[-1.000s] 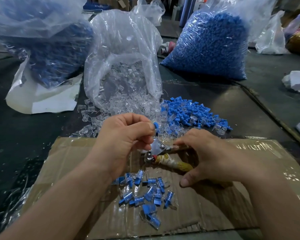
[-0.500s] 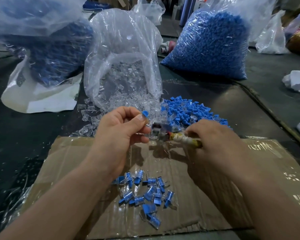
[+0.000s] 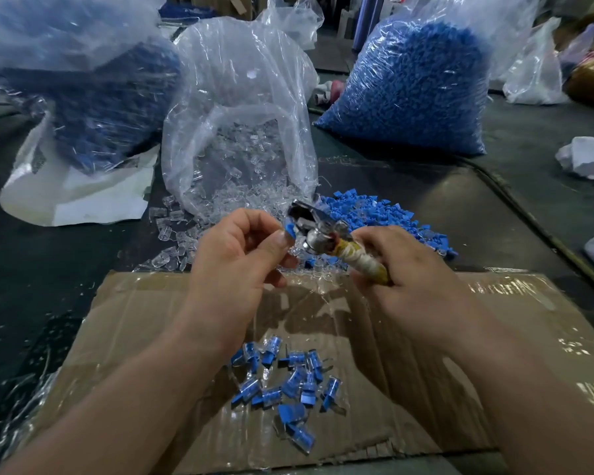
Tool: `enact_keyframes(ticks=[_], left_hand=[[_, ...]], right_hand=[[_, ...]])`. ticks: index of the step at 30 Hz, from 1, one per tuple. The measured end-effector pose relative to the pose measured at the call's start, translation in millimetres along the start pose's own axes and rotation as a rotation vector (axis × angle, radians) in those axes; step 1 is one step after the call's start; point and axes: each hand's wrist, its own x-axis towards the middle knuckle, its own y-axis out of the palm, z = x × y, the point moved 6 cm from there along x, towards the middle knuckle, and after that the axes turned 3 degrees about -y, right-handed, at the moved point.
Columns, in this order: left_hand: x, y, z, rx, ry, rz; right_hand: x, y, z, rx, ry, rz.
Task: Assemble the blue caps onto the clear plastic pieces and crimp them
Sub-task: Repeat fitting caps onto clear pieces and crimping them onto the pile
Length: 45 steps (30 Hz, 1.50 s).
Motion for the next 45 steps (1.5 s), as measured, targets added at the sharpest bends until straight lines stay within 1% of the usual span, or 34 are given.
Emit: enact_keyframes(ticks=[6, 12, 20, 28, 41, 45], left_hand=[[-0.5, 1.2, -3.0, 0.022, 0.028, 0.0], [-1.8, 3.1, -3.5, 0.017, 0.045, 0.013], [-1.4, 2.2, -2.7, 0.006, 0.055, -0.011], [-4.3, 2.4, -5.0, 0.036, 0.084, -0.024], [-7.2, 1.8, -5.8, 0.089, 0.071, -0.048], [-7.6, 0.5, -7.6, 0.102, 0.089, -0.06]], right_hand=[[-0.2, 2.2, 4.5, 0.015, -0.029, 0.025], [-0.2, -2.3, 7.6, -0.157, -0.065, -0.031], [-2.7, 2.1, 7.2, -0.064, -0.021, 0.035], [-0.4, 4.9, 9.8, -0.05, -0.017, 0.018], [0.2, 7.2, 9.0, -0.041, 0.015, 0.014], [-0.3, 5.7, 10.9, -0.05, -0.006, -0.013]])
